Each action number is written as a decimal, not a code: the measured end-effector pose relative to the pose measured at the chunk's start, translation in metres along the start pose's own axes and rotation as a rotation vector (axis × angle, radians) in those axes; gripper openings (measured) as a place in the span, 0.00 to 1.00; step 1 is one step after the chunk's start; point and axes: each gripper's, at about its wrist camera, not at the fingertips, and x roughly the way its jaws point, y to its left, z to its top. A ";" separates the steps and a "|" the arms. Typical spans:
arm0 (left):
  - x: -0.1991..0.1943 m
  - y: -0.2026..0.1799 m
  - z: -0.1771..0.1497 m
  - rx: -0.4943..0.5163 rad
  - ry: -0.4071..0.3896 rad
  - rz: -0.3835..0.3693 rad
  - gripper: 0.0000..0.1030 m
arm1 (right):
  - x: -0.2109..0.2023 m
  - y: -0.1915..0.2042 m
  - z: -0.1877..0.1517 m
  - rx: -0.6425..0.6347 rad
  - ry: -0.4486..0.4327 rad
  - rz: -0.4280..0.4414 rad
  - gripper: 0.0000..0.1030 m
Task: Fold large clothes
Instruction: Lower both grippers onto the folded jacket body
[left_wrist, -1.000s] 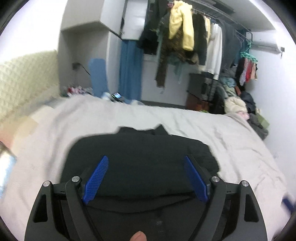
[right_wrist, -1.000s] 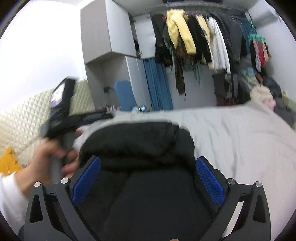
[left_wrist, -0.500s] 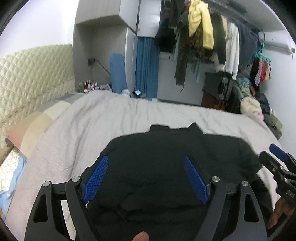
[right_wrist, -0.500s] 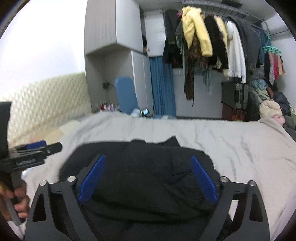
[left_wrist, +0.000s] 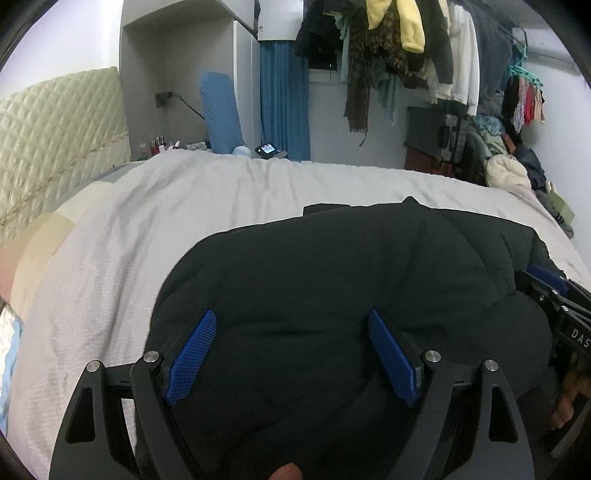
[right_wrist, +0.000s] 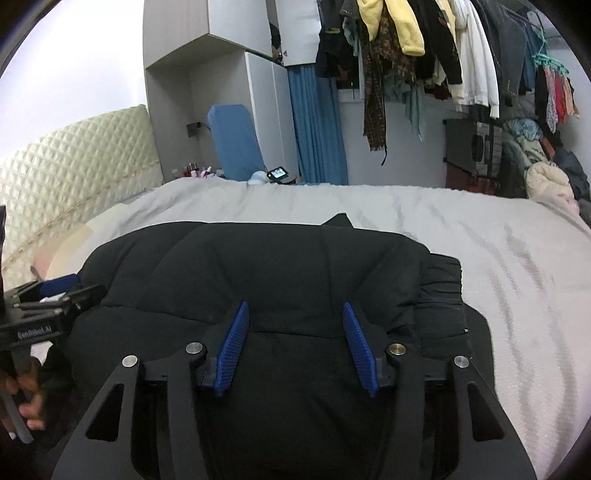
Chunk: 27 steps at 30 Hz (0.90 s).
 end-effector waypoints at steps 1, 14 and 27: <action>0.004 -0.001 -0.002 -0.002 0.000 0.001 0.83 | 0.004 0.000 0.000 0.006 0.007 0.001 0.50; 0.014 0.001 -0.015 -0.001 0.000 -0.012 0.83 | 0.028 0.002 -0.013 -0.036 0.051 0.012 0.50; -0.056 0.065 -0.043 -0.137 0.037 0.023 0.83 | -0.069 -0.037 0.005 -0.003 0.005 0.031 0.56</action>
